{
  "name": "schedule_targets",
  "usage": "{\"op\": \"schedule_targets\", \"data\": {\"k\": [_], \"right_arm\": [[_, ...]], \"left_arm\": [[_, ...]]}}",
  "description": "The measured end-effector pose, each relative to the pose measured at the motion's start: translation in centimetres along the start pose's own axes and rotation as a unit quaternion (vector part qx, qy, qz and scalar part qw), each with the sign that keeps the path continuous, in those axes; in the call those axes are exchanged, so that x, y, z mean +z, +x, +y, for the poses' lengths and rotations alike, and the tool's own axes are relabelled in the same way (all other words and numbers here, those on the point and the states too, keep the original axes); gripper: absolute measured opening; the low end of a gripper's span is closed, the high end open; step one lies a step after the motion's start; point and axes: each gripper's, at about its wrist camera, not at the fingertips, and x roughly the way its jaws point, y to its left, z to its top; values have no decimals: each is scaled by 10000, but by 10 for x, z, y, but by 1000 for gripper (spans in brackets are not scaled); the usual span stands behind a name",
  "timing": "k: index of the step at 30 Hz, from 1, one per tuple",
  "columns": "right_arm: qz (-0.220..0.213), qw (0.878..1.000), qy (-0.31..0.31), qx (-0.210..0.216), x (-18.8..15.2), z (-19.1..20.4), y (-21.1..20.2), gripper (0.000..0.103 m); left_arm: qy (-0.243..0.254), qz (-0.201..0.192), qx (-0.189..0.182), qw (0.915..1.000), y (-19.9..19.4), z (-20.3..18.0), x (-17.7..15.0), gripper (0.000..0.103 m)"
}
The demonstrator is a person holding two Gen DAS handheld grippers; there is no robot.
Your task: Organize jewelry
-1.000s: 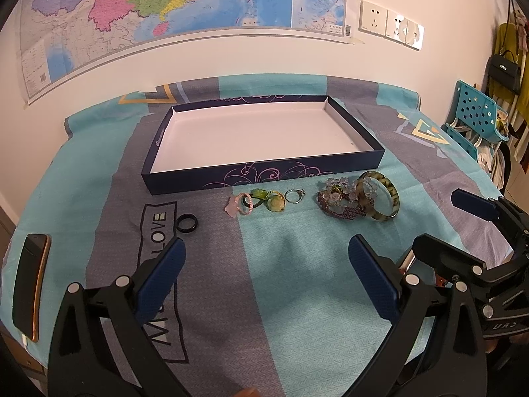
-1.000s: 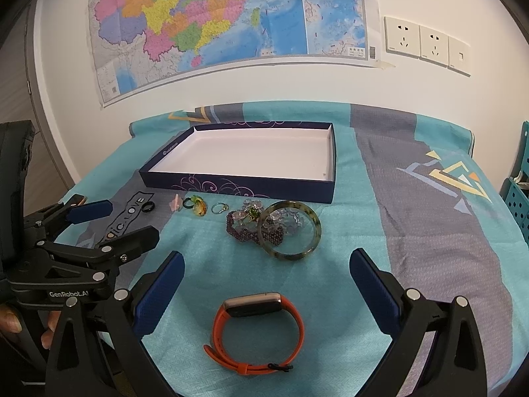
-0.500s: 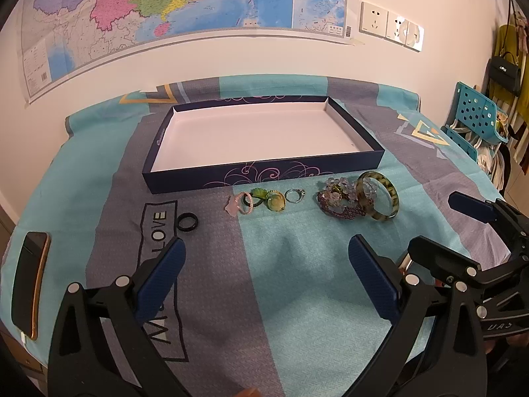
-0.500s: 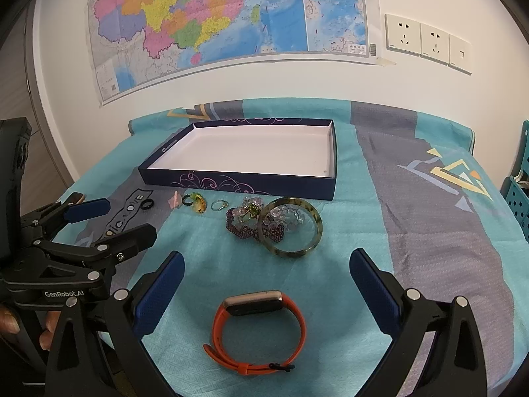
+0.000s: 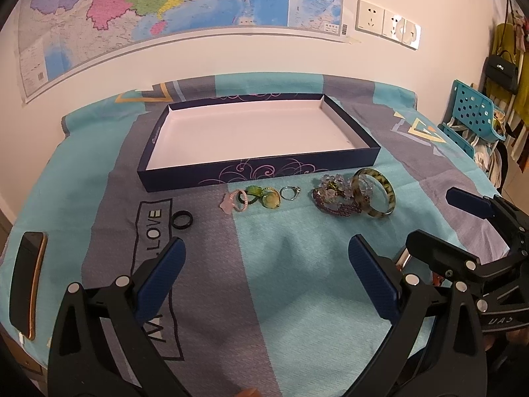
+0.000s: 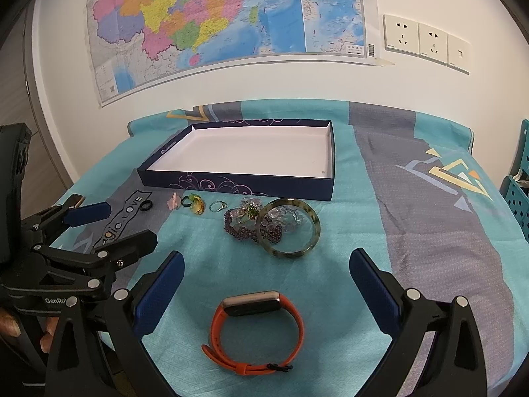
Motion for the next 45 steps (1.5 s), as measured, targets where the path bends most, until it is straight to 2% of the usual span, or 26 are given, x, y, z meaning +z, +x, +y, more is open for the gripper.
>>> {"op": "schedule_targets", "data": {"k": [14, 18, 21, 22, 24, 27, 32, 36, 37, 38, 40, 45], "right_arm": [[-146, 9997, 197, -19, 2, -14, -6, 97], [-188, 9993, 319, -85, 4, -24, -8, 97], [-188, 9990, 398, -85, 5, -31, -8, 97], [-188, 9988, 431, -100, 5, -33, -7, 97], [-168, 9987, 477, -115, 4, -37, -7, 97], [-139, 9984, 540, -126, 2, -42, -5, 97], [-57, 9982, 594, -95, -1, -46, 0, 97], [72, 9985, 538, -70, -2, -47, 8, 97], [89, 9987, 508, -52, -2, -47, 11, 97], [118, 9987, 488, -33, -2, -48, 13, 97], [156, 9987, 486, 0, -1, -49, 17, 97], [239, 9987, 413, 168, 3, -50, 26, 97]], "left_arm": [[147, 164, -293, 9993, 7, -9, -5, 97], [329, 251, -673, 9969, 8, -16, -7, 97], [702, 353, -1105, 9908, 9, -33, -11, 97], [885, 422, -1342, 9861, 9, -42, -13, 97], [1069, 504, -1477, 9819, 13, -52, -16, 95], [1282, 725, -1644, 9753, 21, -67, -20, 79], [1101, 992, -1824, 9720, 37, -66, -20, 67], [1002, 1039, -1851, 9721, 43, -63, -17, 39], [994, 1054, -1927, 9705, 43, -62, -17, 31], [985, 1069, -2011, 9687, 43, -63, -16, 27], [1039, 1061, -2054, 9673, 41, -65, -17, 10], [952, 980, -1934, 9716, 38, -55, -12, 11]]}}
